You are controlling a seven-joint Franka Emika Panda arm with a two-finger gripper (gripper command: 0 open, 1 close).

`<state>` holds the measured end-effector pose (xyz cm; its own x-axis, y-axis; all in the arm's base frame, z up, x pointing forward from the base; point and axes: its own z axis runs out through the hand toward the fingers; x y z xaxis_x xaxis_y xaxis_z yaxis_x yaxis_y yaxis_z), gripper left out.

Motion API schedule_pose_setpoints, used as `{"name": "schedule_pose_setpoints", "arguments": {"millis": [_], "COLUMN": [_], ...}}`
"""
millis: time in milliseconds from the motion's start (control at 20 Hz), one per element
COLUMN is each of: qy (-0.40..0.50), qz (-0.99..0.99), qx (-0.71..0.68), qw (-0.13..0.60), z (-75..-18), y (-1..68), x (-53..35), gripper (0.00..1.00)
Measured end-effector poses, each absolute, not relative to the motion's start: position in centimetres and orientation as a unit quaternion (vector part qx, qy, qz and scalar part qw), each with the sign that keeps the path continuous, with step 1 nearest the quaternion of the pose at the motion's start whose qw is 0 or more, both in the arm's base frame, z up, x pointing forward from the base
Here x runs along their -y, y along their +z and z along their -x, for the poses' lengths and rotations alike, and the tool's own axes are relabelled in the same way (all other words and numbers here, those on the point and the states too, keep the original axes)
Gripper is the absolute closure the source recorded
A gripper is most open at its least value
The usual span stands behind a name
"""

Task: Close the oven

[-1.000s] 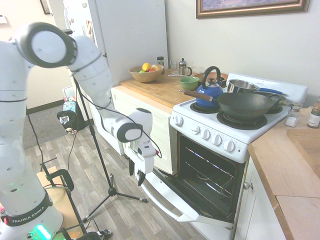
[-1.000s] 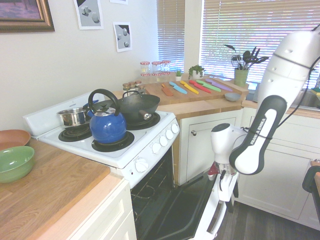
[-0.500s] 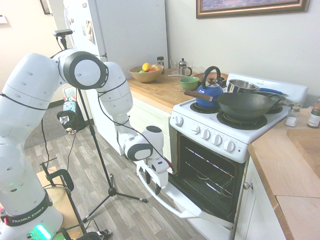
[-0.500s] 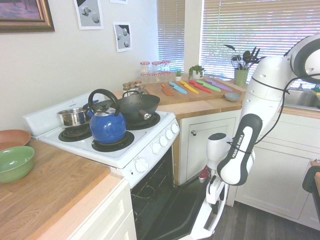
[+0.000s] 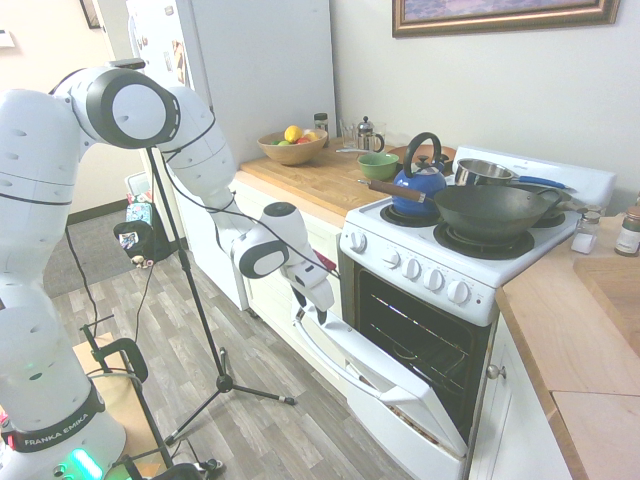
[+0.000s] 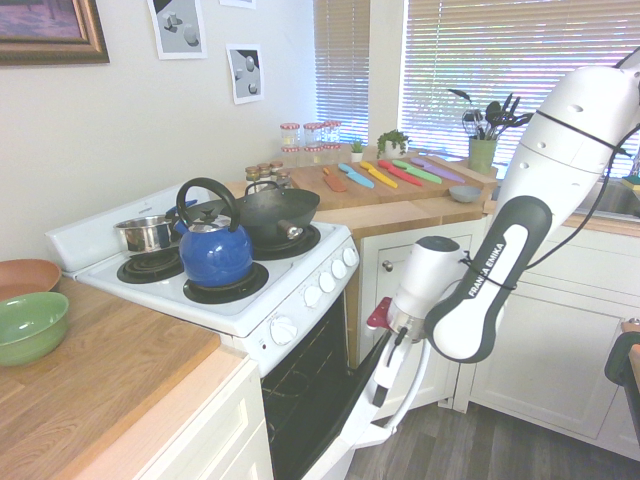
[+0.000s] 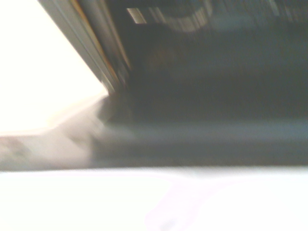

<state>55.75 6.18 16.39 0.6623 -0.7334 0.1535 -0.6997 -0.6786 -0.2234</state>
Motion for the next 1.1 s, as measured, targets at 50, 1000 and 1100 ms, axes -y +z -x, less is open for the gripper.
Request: {"name": "schedule_pose_setpoints", "arguments": {"millis": [50,1000,1100], "qy": [-0.119,0.003,0.007], "qz": [0.909,0.892,0.893], "qx": [-0.393,-0.451,-0.450], "qw": [0.073,-0.029,-0.032], "z": [-56.8,-51.6,-52.4], "y": [16.7,15.7,13.7], "x": [-6.8,-1.0,-1.1], "gripper": [0.00,0.00,0.00]}}
